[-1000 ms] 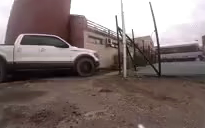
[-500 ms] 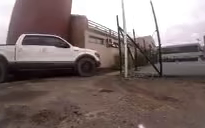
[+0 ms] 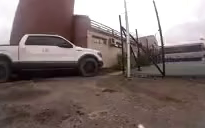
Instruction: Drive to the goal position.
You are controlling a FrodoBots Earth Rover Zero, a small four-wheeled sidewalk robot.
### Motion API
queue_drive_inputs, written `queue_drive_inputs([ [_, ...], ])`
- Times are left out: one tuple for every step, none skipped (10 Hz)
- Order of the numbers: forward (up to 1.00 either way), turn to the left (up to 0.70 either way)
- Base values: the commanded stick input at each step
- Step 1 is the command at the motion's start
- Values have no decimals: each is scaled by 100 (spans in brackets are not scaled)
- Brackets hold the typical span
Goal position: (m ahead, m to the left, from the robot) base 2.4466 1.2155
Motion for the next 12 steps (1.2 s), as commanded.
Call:
queue_drive_inputs([
  [0, 70],
  [0, 70],
  [0, 70],
  [0, 70],
  [0, 70],
  [0, 70],
  [0, 70],
  [0, 70],
  [0, 70],
  [0, 70],
  [0, 70],
  [0, 70],
])
